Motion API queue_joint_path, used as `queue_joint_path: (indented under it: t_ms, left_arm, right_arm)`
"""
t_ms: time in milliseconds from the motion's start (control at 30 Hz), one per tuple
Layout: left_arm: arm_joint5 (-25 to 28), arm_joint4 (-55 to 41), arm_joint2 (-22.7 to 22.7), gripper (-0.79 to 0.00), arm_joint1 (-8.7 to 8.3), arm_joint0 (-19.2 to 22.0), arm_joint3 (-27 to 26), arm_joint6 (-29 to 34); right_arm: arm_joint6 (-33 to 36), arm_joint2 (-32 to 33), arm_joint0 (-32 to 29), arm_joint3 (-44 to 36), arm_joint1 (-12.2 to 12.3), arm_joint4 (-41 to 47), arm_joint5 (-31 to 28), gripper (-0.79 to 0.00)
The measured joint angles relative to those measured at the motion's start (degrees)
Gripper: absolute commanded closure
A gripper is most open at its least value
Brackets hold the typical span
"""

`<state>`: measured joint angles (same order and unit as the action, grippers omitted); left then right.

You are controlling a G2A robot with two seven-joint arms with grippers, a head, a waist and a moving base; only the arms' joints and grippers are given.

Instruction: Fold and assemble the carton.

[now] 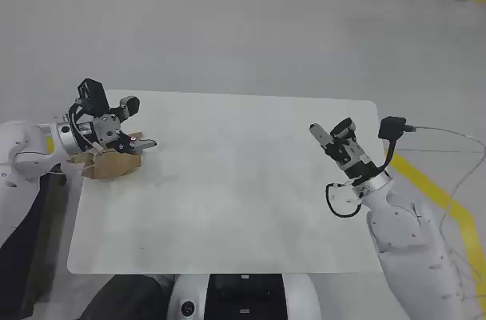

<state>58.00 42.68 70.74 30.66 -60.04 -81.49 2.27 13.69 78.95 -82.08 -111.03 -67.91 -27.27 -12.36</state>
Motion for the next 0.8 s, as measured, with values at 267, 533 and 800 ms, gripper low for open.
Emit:
queue_joint_path:
  t_ms: [267,533,800]
  left_arm:
    - [0.0,0.0,0.0,-0.784,0.00,0.0,0.0,0.0]
    - [-0.7,-0.2,0.2,-0.785,0.03,-0.2,0.3,0.1]
    - [0.1,-14.7,1.0,-0.785,-0.77,-1.8,7.4,9.2]
  right_arm:
    - [0.0,0.0,0.0,0.0,0.0,0.0,0.0,-0.784]
    - [0.0,0.0,0.0,0.0,0.0,0.0,0.0,-0.785]
    - [0.0,0.0,0.0,0.0,0.0,0.0,0.0,-0.785]
